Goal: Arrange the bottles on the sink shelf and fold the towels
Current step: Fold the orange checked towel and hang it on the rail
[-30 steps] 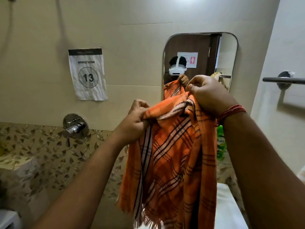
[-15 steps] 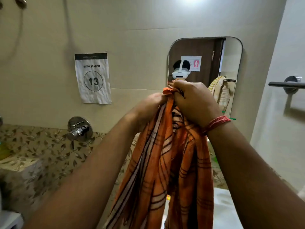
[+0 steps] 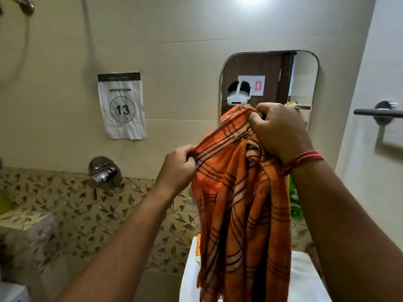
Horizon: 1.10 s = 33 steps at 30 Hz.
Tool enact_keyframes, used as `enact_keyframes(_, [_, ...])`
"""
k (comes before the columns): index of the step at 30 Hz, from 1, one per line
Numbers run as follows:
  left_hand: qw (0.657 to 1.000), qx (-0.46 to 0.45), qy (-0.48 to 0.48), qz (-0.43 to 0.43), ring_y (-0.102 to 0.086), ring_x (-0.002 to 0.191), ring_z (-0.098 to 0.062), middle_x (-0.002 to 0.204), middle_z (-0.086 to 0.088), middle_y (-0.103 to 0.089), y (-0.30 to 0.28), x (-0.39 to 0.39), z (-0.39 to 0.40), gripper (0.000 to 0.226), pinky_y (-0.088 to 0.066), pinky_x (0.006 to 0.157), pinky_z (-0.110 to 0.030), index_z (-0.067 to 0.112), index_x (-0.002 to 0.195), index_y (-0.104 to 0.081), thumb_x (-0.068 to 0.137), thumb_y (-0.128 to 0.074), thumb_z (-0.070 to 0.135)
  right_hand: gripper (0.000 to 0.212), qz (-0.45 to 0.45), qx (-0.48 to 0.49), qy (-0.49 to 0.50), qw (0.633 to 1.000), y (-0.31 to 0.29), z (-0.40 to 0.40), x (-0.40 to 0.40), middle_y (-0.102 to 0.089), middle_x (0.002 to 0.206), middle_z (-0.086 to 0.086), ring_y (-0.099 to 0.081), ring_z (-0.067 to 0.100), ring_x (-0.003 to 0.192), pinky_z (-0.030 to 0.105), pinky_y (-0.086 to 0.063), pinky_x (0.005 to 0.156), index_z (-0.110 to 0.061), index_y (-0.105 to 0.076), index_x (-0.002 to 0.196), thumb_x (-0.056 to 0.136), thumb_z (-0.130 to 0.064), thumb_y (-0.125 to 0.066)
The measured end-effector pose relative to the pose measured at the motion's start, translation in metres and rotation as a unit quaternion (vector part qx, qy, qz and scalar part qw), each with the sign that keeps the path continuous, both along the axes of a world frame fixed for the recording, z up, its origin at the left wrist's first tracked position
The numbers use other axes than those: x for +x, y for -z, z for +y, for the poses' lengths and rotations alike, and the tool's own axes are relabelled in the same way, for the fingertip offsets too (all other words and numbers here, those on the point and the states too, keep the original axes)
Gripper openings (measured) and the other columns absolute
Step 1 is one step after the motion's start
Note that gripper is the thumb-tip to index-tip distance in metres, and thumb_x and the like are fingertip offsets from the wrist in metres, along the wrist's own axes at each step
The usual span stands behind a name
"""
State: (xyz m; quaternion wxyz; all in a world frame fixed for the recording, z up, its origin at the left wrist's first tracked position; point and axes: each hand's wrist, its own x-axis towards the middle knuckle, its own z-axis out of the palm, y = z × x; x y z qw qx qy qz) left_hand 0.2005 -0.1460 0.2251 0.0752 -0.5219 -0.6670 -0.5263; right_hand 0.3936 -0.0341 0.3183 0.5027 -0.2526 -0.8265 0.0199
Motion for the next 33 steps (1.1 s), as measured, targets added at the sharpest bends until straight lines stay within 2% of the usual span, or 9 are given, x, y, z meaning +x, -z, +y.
enact_keyframes(4, [0.987, -0.077, -0.123, 0.070, -0.060, 0.082, -0.033, 0.085, -0.010, -0.063, 0.025, -0.034, 0.004, 0.020, -0.042, 0.062, -0.034, 0.012, 0.082, -0.062, 0.078, -0.050, -0.004, 0.028, 0.007, -0.007, 0.010, 1.000, 0.000, 0.003, 0.004, -0.067, 0.083, 0.003, -0.061, 0.023, 0.077, 0.034, -0.053, 0.070, -0.016, -0.074, 0.095, 0.097, -0.034, -0.053])
enact_keyframes(9, [0.971, -0.111, -0.208, 0.037, -0.064, 0.086, -0.039, 0.093, -0.019, -0.070, 0.060, -0.078, 0.005, 0.019, -0.050, 0.068, -0.040, 0.010, 0.091, -0.066, 0.082, -0.052, 0.001, 0.027, 0.059, -0.011, 0.013, 0.998, 0.003, 0.003, 0.008, -0.063, 0.077, -0.003, -0.055, 0.009, 0.064, 0.016, -0.036, 0.055, -0.015, -0.073, 0.092, 0.097, -0.031, -0.052])
enact_keyframes(15, [0.965, -0.081, -0.238, -0.078, -0.062, 0.073, -0.025, 0.083, -0.004, -0.070, 0.091, -0.119, -0.015, 0.024, -0.042, 0.062, -0.030, 0.024, 0.095, -0.068, 0.094, -0.049, 0.009, 0.035, 0.130, -0.016, 0.078, 0.988, 0.000, 0.012, 0.019, -0.064, 0.096, 0.018, -0.060, 0.034, 0.088, 0.039, -0.052, 0.079, -0.004, -0.068, 0.093, 0.098, -0.030, -0.046])
enact_keyframes(19, [0.980, -0.012, -0.179, -0.085, -0.067, 0.082, -0.024, 0.088, -0.003, -0.074, 0.068, -0.099, -0.018, 0.022, -0.052, 0.072, -0.038, 0.020, 0.092, -0.070, 0.101, -0.052, 0.028, 0.027, 0.105, -0.025, 0.032, 0.994, 0.002, 0.009, 0.016, -0.063, 0.084, 0.007, -0.059, 0.026, 0.076, 0.028, -0.050, 0.070, -0.009, -0.063, 0.087, 0.099, -0.029, -0.048])
enact_keyframes(22, [0.992, 0.038, -0.098, -0.072, -0.059, 0.062, -0.007, 0.065, 0.009, -0.065, 0.019, -0.053, -0.014, 0.032, -0.046, 0.060, -0.032, 0.025, 0.077, -0.060, 0.092, -0.050, 0.052, 0.015, -0.021, -0.045, -0.041, 0.998, 0.006, -0.003, -0.002, -0.061, 0.079, -0.004, -0.058, 0.015, 0.071, 0.025, -0.047, 0.063, -0.019, -0.062, 0.092, 0.100, -0.027, -0.052])
enact_keyframes(24, [0.990, 0.064, -0.012, -0.126, -0.062, 0.061, -0.012, 0.067, 0.002, -0.067, -0.012, -0.028, -0.010, 0.027, -0.051, 0.059, -0.035, 0.024, 0.081, -0.058, 0.091, -0.054, 0.049, 0.017, -0.076, -0.045, -0.055, 0.995, 0.010, -0.008, -0.014, -0.064, 0.095, -0.001, -0.058, 0.018, 0.085, 0.029, -0.049, 0.073, -0.018, -0.066, 0.107, 0.099, -0.025, -0.053])
enact_keyframes(27, [0.973, 0.079, 0.060, -0.209, -0.062, 0.055, -0.014, 0.070, -0.002, -0.065, -0.041, -0.003, -0.006, 0.006, -0.051, 0.054, -0.029, 0.022, 0.098, -0.057, 0.097, -0.054, 0.027, 0.018, -0.092, -0.010, -0.058, 0.994, 0.016, -0.009, -0.021, -0.059, 0.094, -0.006, -0.051, 0.012, 0.082, 0.017, -0.034, 0.063, -0.021, -0.068, 0.110, 0.098, -0.023, -0.055])
enact_keyframes(30, [0.976, 0.080, 0.100, -0.177, -0.055, 0.052, -0.005, 0.064, 0.009, -0.060, -0.052, 0.016, -0.007, 0.021, -0.044, 0.047, -0.022, 0.030, 0.098, -0.063, 0.096, -0.044, 0.021, 0.015, -0.081, 0.008, -0.057, 0.995, 0.020, -0.010, -0.023, -0.055, 0.084, -0.009, -0.046, 0.008, 0.070, 0.013, -0.026, 0.053, -0.020, -0.069, 0.102, 0.097, -0.021, -0.056])
enact_keyframes(33, [0.987, 0.014, 0.144, -0.072, -0.066, 0.077, -0.011, 0.082, 0.009, -0.069, -0.055, 0.033, -0.004, 0.025, -0.053, 0.063, -0.032, 0.032, 0.097, -0.069, 0.086, -0.049, 0.041, 0.013, -0.075, -0.005, -0.085, 0.994, 0.018, -0.013, -0.023, -0.054, 0.073, -0.015, -0.047, 0.001, 0.064, 0.006, -0.029, 0.054, -0.027, -0.063, 0.087, 0.096, -0.021, -0.057])
